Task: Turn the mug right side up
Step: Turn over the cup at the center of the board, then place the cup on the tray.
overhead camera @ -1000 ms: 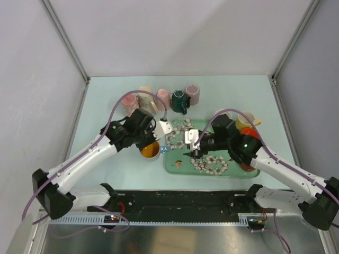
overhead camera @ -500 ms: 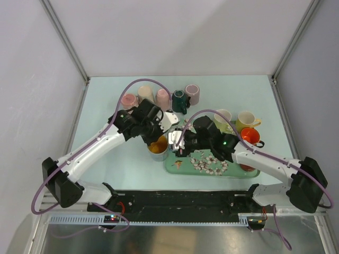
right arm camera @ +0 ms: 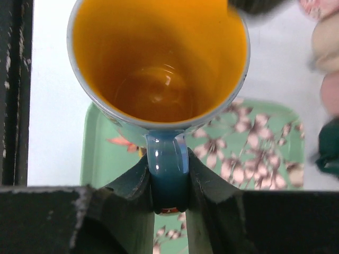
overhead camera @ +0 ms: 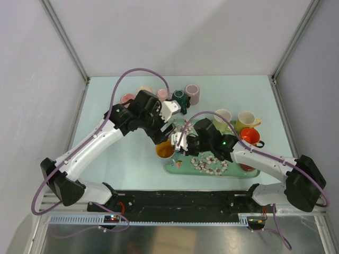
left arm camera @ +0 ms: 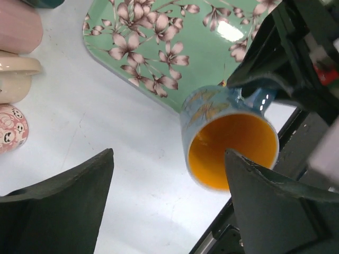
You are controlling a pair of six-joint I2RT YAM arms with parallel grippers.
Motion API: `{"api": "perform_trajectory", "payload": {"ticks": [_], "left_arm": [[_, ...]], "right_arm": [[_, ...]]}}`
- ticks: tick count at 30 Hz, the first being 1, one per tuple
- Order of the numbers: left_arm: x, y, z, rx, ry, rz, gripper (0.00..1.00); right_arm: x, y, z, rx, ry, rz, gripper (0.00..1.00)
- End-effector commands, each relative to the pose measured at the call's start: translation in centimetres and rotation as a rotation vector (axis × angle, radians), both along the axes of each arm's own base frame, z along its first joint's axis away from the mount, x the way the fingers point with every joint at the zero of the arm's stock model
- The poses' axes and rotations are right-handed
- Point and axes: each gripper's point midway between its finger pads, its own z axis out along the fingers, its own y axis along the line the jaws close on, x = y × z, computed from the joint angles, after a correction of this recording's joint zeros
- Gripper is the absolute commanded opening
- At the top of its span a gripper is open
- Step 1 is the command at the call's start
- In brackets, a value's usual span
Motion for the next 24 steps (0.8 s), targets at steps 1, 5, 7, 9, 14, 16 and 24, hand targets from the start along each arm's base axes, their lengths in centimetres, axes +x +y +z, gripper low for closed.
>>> {"api": "perform_trajectory", "payload": {"ticks": [1, 5, 7, 9, 14, 16, 24], "left_arm": [[0.9, 0.2, 3.2, -0.134, -0.006, 0.08, 0.92], [2.3, 2.1, 3.3, -0.147, -0.002, 0.163, 0.96], [2.6, 2.8, 3.4, -0.147, -0.01, 0.18, 0.96], [2.9, 3.2, 3.6, -0.143, -0.022, 0.186, 0.96], [3.3, 3.4, 3.9, -0.138, -0.042, 0.186, 0.97], [3.3, 3.4, 3.9, -0.137, -0.041, 0.186, 0.96], [3.3, 3.4, 3.6, -0.133, -0.034, 0.182, 0.96]], "right_arm": [[2.1, -2.2, 3.8, 0.098, -0.058, -0.089, 0.0], [3.6, -5.6, 3.2, 0.097, -0.041, -0.194, 0.0], [4.5, -7.2, 3.1, 0.1, -0.043, -0.244, 0.0], [5.3, -8.7, 2.9, 0.092, -0.045, -0.287, 0.0], [6.8, -12.1, 1.5, 0.056, -0.034, -0.375, 0.0], [7.3, -13.4, 0.7, 0.042, -0.017, -0.412, 0.0], [9.1, -17.7, -1.2, -0.006, 0.014, -0.539, 0.0]]}}
